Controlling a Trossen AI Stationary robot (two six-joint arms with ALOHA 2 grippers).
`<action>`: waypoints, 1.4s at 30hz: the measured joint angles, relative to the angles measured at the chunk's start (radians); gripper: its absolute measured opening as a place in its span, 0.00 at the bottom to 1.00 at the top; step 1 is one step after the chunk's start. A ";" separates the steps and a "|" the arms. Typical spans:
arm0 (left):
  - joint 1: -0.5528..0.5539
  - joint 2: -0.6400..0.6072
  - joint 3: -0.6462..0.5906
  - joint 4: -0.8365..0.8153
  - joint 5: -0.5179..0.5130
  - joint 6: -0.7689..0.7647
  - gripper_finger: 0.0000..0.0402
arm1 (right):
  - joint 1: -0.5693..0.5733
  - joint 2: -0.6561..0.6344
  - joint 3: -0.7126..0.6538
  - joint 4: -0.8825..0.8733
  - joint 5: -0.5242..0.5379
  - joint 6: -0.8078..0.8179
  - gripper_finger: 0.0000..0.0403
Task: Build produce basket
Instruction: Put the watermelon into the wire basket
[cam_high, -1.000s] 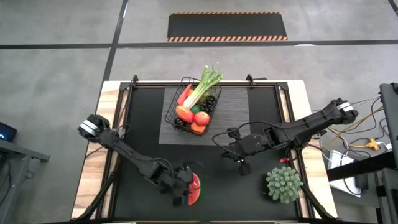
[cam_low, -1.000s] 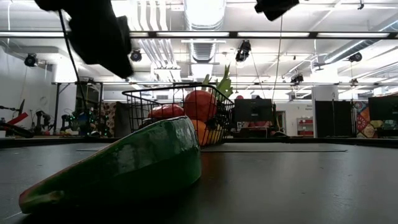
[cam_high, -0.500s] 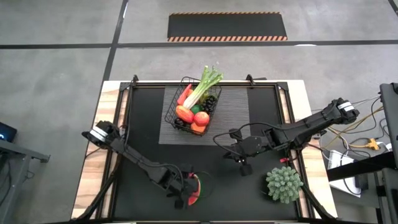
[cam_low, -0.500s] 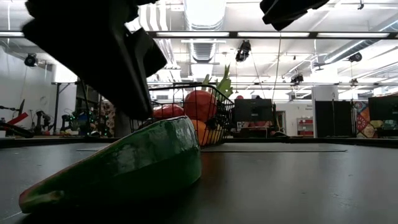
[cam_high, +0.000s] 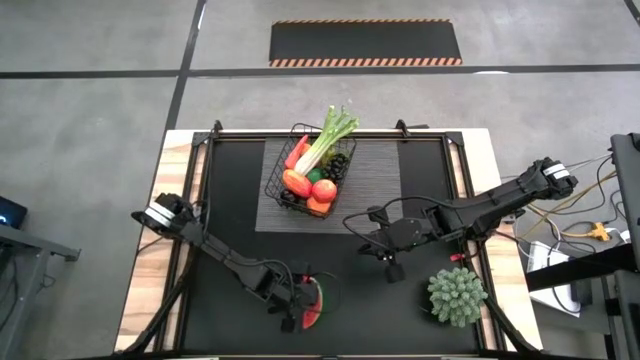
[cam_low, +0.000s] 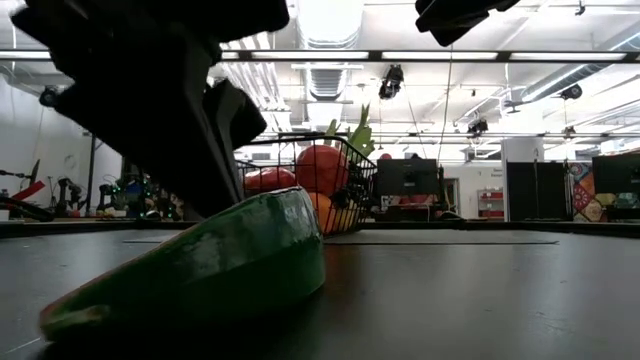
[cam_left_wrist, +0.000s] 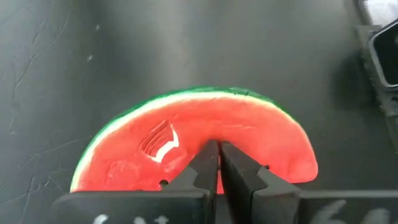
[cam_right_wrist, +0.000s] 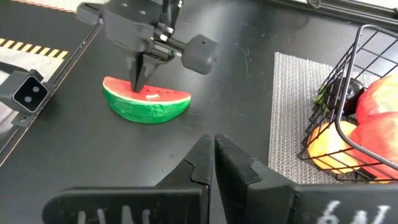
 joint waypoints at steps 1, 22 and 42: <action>0.005 0.000 -0.007 0.004 0.000 0.000 0.00 | 0.000 0.000 0.000 0.000 0.000 -0.001 0.02; 0.040 -0.285 -0.019 -0.364 -0.065 -0.081 0.00 | 0.000 0.000 0.000 0.007 0.003 -0.054 0.02; 0.110 -0.316 -0.038 -0.391 -0.005 0.269 0.54 | -0.001 0.000 0.000 0.036 0.003 0.012 0.02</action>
